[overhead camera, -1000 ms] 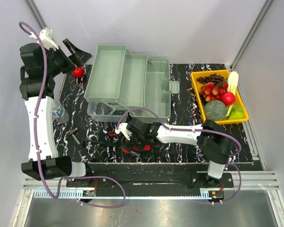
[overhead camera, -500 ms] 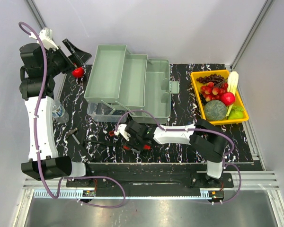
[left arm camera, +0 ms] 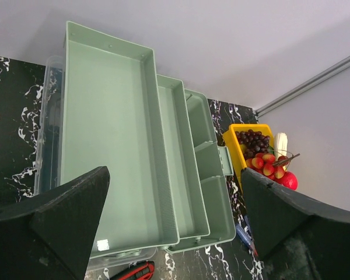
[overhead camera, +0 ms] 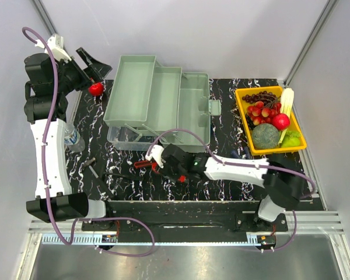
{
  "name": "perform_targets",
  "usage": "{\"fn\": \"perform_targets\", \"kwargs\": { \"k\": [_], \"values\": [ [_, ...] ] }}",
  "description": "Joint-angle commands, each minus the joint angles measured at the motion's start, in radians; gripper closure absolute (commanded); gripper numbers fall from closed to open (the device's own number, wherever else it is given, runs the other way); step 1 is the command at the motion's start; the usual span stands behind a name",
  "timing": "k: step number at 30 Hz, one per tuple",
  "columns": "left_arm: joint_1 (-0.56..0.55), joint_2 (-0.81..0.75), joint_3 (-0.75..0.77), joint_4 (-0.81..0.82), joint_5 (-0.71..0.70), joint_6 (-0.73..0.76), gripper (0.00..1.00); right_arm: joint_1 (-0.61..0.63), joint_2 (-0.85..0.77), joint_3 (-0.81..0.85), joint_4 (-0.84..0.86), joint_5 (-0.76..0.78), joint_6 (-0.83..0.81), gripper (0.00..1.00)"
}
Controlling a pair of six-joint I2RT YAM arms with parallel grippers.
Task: Pack the tool kit
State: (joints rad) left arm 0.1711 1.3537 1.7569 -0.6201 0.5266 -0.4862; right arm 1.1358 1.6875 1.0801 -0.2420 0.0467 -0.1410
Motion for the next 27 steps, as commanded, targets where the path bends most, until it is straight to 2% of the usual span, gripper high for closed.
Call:
{"fn": "perform_targets", "kwargs": {
  "k": [1,6,12,15,18,20,25,27],
  "values": [
    [0.005,-0.010,0.013,0.025,-0.031,0.012,0.01,0.004,-0.162,0.047,0.050,0.067,0.017,0.79],
    [0.007,-0.011,0.019,0.025,-0.046,0.011,0.01,-0.025,-0.270,0.096,0.098,0.133,0.075,0.75],
    [0.007,-0.019,0.012,0.040,-0.056,0.006,0.01,-0.232,-0.301,0.153,0.233,0.064,0.331,0.70],
    [0.007,-0.019,0.016,0.043,-0.056,0.015,0.01,-0.286,-0.226,0.257,0.279,0.109,0.405,0.67],
    [0.007,-0.016,0.018,0.042,-0.057,0.014,0.01,-0.292,-0.097,0.407,0.250,0.255,0.467,0.66],
    [0.008,-0.010,0.023,0.043,-0.056,0.014,0.01,-0.301,-0.011,0.498,0.250,0.294,0.518,0.66],
    [0.007,-0.013,0.029,0.039,-0.062,0.014,0.01,-0.329,0.185,0.719,0.049,0.399,0.722,0.70],
    [0.007,-0.013,0.029,0.036,-0.065,0.017,0.01,-0.337,0.221,0.745,0.001,0.435,0.776,0.70]
  ]
}}
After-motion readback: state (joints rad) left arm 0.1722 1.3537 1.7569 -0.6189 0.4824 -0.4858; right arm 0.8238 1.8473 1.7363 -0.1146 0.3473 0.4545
